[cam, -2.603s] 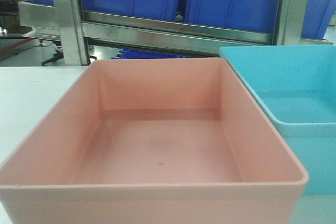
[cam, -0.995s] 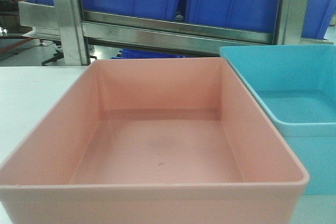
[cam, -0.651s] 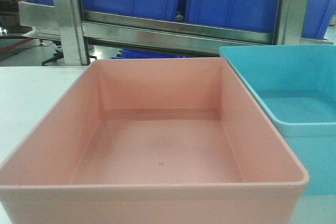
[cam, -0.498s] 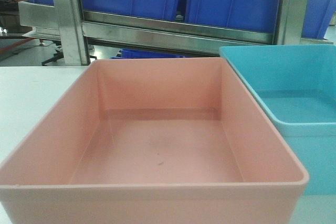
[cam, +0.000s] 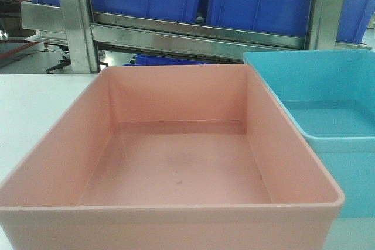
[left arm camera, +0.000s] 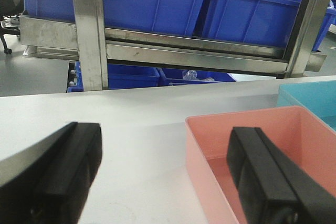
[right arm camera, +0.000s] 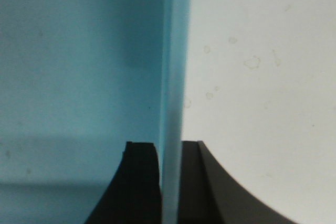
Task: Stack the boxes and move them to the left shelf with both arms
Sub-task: 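Lift the blue bin with the right gripper over the pink bin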
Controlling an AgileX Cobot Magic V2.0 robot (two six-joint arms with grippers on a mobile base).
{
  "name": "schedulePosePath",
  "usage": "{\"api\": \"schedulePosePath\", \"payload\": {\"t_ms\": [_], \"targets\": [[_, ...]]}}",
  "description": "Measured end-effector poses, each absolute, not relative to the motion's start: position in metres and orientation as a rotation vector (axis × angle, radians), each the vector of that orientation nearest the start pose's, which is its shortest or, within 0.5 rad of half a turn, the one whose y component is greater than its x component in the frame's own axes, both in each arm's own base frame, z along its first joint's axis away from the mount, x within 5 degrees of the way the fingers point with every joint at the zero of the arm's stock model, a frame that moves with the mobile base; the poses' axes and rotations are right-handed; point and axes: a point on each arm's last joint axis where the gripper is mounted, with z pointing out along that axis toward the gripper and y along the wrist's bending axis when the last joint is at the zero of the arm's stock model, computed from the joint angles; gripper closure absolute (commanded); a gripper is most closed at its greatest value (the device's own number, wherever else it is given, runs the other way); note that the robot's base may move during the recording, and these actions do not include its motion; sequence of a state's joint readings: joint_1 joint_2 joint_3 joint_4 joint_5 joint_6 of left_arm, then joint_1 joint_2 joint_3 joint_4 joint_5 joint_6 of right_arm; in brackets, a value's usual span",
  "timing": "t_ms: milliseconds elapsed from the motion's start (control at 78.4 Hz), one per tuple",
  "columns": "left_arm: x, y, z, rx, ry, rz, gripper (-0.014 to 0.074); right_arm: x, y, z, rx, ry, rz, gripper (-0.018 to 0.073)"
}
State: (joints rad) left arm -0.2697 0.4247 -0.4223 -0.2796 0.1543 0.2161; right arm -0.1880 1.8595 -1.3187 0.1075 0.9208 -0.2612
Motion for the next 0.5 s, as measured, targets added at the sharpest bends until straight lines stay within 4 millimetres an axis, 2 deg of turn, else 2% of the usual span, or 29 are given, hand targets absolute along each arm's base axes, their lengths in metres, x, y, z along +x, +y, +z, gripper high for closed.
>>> {"api": "schedulePosePath", "payload": {"t_ms": [128, 204, 498], "targets": [[0.093, -0.030, 0.312, 0.204, 1.629, -0.287, 0.0192, 0.364, -0.064, 0.212, -0.014, 2.931, 0.072, 0.0501], [0.093, -0.030, 0.312, 0.204, 1.629, -0.287, 0.0192, 0.362, -0.068, 0.227, -0.005, 2.908, 0.065, 0.0501], [0.093, -0.030, 0.312, 0.204, 1.629, -0.287, 0.0192, 0.341, -0.084, 0.316, 0.021, 2.716, -0.047, 0.0501]]}}
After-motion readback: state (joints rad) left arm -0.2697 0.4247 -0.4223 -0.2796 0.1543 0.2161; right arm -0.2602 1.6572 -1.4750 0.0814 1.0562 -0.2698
